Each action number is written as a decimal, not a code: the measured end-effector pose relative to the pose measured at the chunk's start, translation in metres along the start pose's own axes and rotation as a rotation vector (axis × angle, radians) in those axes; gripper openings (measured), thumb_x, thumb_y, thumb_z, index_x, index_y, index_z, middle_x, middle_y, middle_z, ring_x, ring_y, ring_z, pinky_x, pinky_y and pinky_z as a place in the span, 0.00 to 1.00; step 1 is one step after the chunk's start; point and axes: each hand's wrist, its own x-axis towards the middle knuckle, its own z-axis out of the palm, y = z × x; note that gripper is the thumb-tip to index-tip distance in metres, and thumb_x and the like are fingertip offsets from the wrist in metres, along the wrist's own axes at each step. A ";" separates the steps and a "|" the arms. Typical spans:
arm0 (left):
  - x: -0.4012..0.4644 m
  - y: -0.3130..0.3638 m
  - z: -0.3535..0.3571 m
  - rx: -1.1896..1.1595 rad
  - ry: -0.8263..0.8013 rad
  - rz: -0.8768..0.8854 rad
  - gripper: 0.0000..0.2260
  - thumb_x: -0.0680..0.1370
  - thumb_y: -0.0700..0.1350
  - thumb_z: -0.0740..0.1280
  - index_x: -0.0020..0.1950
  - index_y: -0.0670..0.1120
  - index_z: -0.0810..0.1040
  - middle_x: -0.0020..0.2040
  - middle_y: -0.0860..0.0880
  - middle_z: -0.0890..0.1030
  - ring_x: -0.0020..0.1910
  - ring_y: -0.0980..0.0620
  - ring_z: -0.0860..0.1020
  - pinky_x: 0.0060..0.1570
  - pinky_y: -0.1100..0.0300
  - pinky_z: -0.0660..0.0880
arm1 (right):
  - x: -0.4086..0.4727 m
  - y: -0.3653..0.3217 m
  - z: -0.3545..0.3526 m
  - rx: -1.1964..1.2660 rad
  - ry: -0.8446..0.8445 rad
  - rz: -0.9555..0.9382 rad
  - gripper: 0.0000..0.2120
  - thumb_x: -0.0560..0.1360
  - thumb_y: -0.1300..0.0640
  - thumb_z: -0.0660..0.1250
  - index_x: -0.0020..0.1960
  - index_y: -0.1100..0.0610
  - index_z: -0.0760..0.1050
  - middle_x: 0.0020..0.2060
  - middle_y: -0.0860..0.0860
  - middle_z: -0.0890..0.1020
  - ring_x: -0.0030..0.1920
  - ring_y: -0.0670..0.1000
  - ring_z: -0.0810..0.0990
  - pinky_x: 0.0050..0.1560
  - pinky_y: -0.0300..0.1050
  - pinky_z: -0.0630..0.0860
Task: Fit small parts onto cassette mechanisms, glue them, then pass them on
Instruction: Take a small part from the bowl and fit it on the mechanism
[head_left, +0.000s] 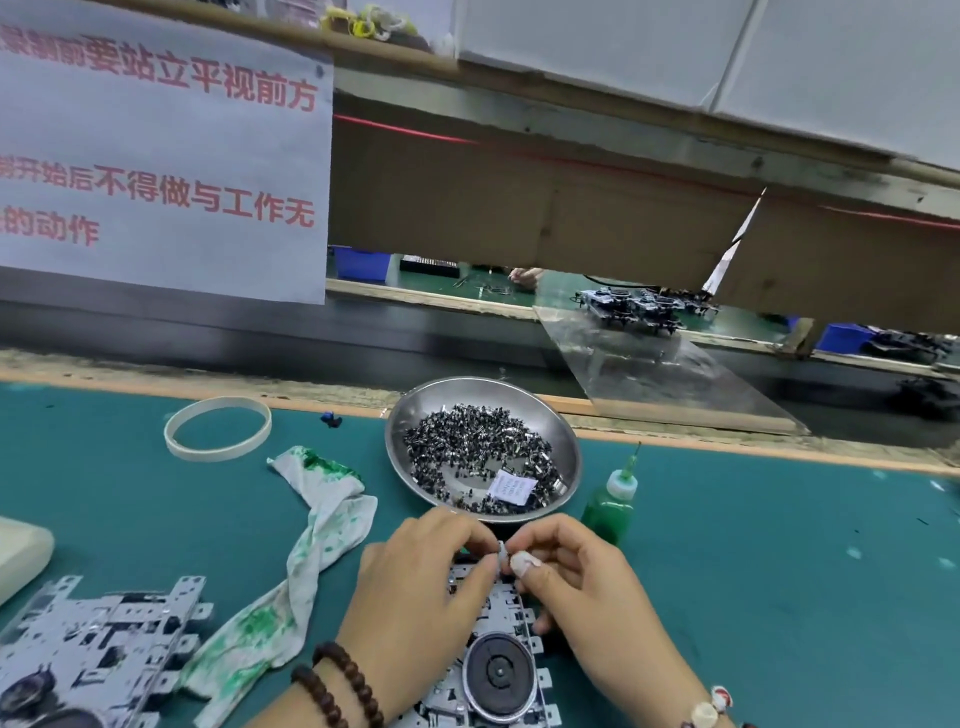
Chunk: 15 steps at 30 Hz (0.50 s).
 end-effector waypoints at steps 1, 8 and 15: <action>0.000 0.000 0.000 0.063 0.005 0.016 0.03 0.77 0.58 0.57 0.43 0.65 0.65 0.47 0.67 0.70 0.50 0.67 0.65 0.54 0.61 0.60 | 0.000 0.000 0.000 -0.006 -0.002 -0.004 0.11 0.74 0.67 0.66 0.39 0.52 0.78 0.33 0.48 0.81 0.34 0.42 0.76 0.29 0.36 0.73; 0.000 0.000 0.000 0.065 -0.002 0.045 0.06 0.76 0.58 0.58 0.40 0.66 0.63 0.46 0.68 0.69 0.49 0.69 0.62 0.50 0.61 0.58 | 0.000 -0.001 -0.002 -0.069 0.019 -0.026 0.15 0.74 0.67 0.66 0.37 0.48 0.79 0.33 0.45 0.81 0.35 0.41 0.77 0.29 0.35 0.73; 0.001 -0.001 0.002 -0.111 0.032 0.072 0.07 0.73 0.53 0.66 0.38 0.62 0.69 0.45 0.64 0.74 0.49 0.64 0.70 0.54 0.53 0.68 | -0.001 -0.003 -0.002 -0.162 0.039 -0.068 0.14 0.74 0.66 0.66 0.39 0.47 0.78 0.36 0.44 0.82 0.37 0.41 0.78 0.29 0.35 0.73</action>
